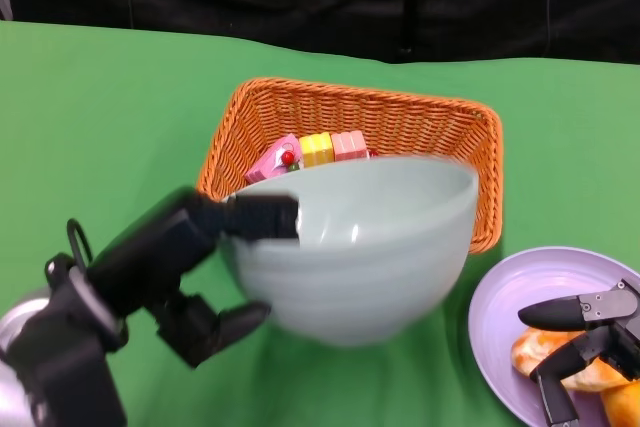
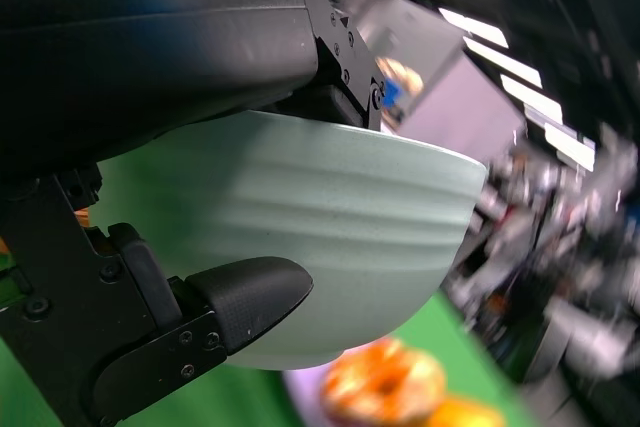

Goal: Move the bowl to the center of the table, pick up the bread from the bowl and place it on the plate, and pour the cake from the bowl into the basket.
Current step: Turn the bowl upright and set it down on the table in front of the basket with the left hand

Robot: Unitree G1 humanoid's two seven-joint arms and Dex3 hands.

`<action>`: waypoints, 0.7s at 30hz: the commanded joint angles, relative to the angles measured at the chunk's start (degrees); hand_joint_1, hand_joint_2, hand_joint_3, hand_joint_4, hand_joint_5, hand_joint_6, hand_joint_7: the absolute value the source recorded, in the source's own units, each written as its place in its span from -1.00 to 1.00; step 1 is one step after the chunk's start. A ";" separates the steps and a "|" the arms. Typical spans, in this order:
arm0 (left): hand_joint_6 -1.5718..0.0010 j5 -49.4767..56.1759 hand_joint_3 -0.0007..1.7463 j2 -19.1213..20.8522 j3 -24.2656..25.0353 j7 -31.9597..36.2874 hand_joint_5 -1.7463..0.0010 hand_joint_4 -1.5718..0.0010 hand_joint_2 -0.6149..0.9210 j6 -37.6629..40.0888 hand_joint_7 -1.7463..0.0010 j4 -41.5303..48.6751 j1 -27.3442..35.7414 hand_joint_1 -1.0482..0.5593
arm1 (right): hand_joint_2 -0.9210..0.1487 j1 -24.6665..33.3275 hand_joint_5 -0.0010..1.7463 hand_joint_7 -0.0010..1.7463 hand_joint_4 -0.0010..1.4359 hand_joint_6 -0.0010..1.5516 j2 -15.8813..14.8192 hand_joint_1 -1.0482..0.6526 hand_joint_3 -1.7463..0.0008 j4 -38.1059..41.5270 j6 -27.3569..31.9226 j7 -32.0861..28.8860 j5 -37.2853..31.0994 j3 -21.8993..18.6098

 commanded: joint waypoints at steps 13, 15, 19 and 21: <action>0.02 71.06 -0.41 8.71 0.33 48.88 -1.00 -0.28 0.64 -20.68 -0.92 2.56 -5.64 -0.12 | -0.07 -0.15 0.62 0.35 -0.14 -0.39 0.30 0.27 -0.32 -2.61 -0.44 0.50 0.40 -0.02; 0.01 76.06 -0.48 10.90 -4.22 56.86 -1.00 -0.28 0.69 -16.39 -0.88 2.36 -6.03 -0.13 | -0.07 -0.17 0.62 0.36 -0.14 -0.39 0.28 0.27 -0.33 -2.68 -0.44 0.53 0.44 0.04; -0.12 81.29 -0.67 12.35 -14.75 61.51 -1.00 -0.25 0.82 -8.80 -0.54 5.71 -7.42 -0.16 | -0.06 0.31 0.64 0.37 -0.15 -0.40 0.44 0.24 -0.34 -3.22 -0.87 0.64 1.25 0.62; -0.18 80.50 -0.75 13.22 -18.20 61.14 -1.00 -0.22 0.86 -4.62 -0.38 4.95 -6.86 -0.16 | -0.06 0.27 0.64 0.38 -0.15 -0.41 0.61 0.22 -0.33 -3.83 -0.77 0.64 1.15 0.90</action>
